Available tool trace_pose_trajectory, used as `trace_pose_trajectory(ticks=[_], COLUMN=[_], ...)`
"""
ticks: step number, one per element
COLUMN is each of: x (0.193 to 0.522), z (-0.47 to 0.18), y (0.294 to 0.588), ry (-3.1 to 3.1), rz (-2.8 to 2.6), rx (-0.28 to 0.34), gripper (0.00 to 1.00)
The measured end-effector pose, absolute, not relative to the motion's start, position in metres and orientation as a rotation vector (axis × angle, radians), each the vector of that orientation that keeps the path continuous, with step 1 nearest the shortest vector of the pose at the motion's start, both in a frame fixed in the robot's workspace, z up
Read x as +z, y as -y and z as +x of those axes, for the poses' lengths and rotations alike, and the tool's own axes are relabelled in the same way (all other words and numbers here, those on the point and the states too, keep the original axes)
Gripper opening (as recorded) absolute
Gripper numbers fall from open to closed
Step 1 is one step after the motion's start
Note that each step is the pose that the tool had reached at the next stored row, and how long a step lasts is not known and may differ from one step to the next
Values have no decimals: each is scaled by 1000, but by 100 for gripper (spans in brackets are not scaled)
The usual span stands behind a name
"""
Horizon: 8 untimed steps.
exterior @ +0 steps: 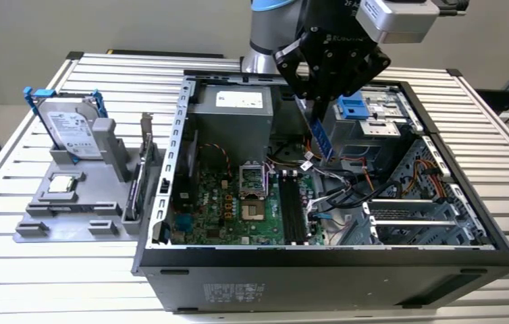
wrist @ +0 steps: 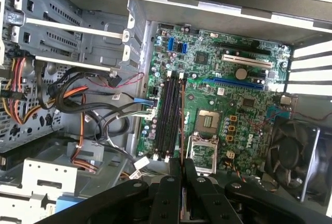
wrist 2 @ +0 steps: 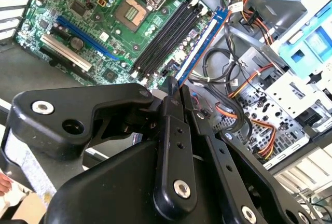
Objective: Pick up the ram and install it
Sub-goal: 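Insert the ram into the slot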
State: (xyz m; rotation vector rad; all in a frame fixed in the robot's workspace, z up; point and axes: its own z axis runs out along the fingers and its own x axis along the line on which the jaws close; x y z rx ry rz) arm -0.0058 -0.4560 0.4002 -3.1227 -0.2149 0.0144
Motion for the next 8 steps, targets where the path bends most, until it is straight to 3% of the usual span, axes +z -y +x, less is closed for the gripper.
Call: trace_pose_trajectory(ticks=[8], x=[397], z=[-6], y=[456], ry=[215], rz=[-3123], rx=[14], gripper=[0])
